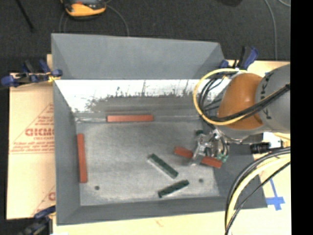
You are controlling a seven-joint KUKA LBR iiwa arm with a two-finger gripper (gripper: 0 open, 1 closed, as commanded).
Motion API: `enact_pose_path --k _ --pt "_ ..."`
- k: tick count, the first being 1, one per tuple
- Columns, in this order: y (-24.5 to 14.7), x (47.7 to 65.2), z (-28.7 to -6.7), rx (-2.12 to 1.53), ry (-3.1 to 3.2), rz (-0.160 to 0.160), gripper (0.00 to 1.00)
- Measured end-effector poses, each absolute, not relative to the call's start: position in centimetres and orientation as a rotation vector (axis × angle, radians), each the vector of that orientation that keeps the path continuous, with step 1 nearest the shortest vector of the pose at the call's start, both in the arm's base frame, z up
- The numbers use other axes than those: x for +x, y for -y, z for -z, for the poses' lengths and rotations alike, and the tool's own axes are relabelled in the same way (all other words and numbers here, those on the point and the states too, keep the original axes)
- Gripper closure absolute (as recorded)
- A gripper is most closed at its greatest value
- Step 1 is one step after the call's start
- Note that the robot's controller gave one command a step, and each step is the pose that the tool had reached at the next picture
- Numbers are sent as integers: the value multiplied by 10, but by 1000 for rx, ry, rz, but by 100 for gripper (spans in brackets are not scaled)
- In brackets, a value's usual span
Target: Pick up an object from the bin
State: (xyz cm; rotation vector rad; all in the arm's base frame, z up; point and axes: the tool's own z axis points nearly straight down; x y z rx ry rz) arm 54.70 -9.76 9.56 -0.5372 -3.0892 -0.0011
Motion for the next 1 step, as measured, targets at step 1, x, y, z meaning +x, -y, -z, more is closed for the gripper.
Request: enact_pose_path --k 1 --pt "98 550 -111 -537 3100 1 100"
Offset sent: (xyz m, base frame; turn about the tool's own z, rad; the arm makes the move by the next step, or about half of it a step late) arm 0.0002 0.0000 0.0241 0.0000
